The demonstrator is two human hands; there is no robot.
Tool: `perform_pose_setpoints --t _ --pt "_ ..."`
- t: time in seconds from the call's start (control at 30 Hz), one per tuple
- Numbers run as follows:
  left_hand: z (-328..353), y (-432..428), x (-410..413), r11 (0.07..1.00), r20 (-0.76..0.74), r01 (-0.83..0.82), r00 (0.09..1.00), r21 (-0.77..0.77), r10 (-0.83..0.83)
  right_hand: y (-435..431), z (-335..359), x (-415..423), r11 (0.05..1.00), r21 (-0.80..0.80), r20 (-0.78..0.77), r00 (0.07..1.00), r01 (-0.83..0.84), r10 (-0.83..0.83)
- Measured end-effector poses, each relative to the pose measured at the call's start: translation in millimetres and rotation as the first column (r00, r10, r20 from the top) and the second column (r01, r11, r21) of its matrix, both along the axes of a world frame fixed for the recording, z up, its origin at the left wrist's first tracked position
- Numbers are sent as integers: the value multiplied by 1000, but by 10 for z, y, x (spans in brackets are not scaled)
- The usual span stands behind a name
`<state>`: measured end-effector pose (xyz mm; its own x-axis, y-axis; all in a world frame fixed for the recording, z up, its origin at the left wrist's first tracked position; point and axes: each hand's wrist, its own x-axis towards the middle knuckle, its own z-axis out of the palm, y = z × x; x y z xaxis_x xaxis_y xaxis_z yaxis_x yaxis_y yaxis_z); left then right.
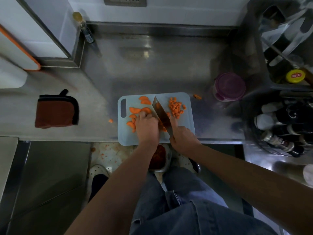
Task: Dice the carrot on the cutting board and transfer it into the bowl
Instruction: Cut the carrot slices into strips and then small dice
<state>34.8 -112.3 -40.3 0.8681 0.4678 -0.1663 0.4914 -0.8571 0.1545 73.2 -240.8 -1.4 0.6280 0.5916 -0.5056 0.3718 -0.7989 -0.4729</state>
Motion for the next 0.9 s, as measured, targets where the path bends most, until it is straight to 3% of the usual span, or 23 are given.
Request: perform_pose_setpoints --t 0.63,0.9 --pt "16 29 -40 999 57 31 998 18 -32 -24 -49 17 996 -59 63 996 -62 66" --pt "19 9 -210 976 91 212 972 48 -216 -33 -22 61 998 -19 31 997 -68 68"
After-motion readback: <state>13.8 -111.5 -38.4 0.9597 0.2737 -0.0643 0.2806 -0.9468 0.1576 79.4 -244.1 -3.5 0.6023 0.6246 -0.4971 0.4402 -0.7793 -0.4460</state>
